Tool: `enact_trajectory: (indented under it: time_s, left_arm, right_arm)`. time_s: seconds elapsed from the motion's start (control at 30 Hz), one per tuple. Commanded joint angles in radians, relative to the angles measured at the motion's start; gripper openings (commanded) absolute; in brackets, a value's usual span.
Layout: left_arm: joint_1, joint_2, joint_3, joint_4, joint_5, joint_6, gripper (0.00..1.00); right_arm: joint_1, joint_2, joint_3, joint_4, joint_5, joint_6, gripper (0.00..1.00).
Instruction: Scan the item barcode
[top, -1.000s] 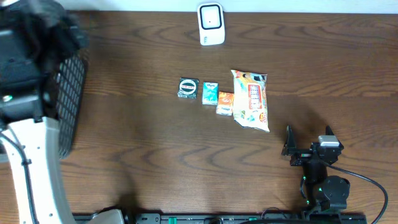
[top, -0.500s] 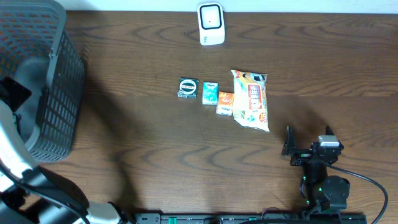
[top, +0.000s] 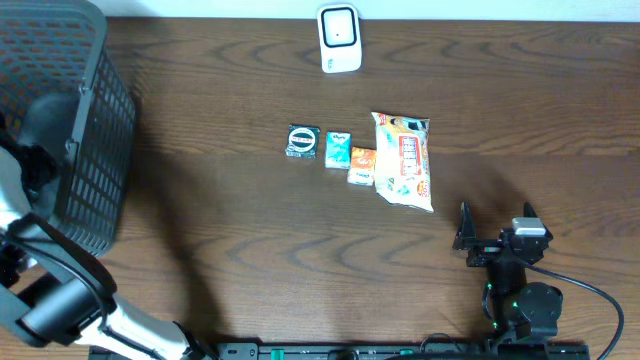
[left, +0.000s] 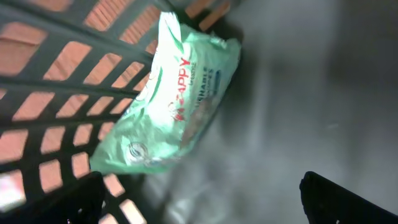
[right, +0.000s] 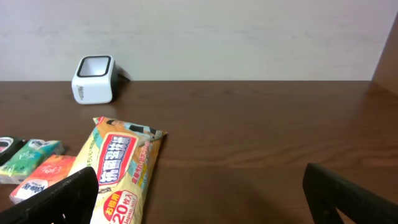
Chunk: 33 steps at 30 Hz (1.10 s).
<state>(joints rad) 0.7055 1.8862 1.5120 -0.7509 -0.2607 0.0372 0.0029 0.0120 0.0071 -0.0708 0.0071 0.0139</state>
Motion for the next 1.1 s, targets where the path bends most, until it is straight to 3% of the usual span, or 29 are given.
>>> enact_trajectory:
  time_s: [0.0, 0.3, 0.33, 0.43, 0.63, 0.8, 1.07]
  left_arm:
    - [0.013, 0.075, -0.008, 0.008, -0.111, 0.171, 0.98]
    - [0.050, 0.198, -0.008, 0.066, -0.111, 0.232, 0.99]
    - [0.054, 0.204, -0.008, 0.069, -0.111, 0.232, 0.93]
    - [0.065, 0.219, -0.008, 0.076, -0.106, 0.232, 0.62]
    - [0.067, 0.220, -0.008, 0.063, -0.094, 0.220, 0.08]
    - [0.039, 0.187, -0.006, 0.037, -0.088, 0.125, 0.08]
    - [-0.101, -0.063, -0.006, 0.051, -0.044, 0.028, 0.07]
  right_arm:
    - [-0.008, -0.005, -0.002, -0.004, -0.002, 0.004, 0.99]
    - [-0.008, -0.005, -0.002, -0.004, -0.002, 0.004, 0.99]
    - [-0.008, -0.005, -0.002, -0.004, -0.002, 0.004, 0.99]
    - [-0.008, -0.005, -0.002, -0.004, -0.002, 0.004, 0.99]
    - [-0.008, -0.005, -0.002, -0.005, -0.002, 0.004, 0.99]
    - [-0.008, -0.005, -0.002, -0.004, -0.002, 0.004, 0.99]
    - [-0.008, -0.005, -0.002, -0.004, -0.002, 0.004, 0.99]
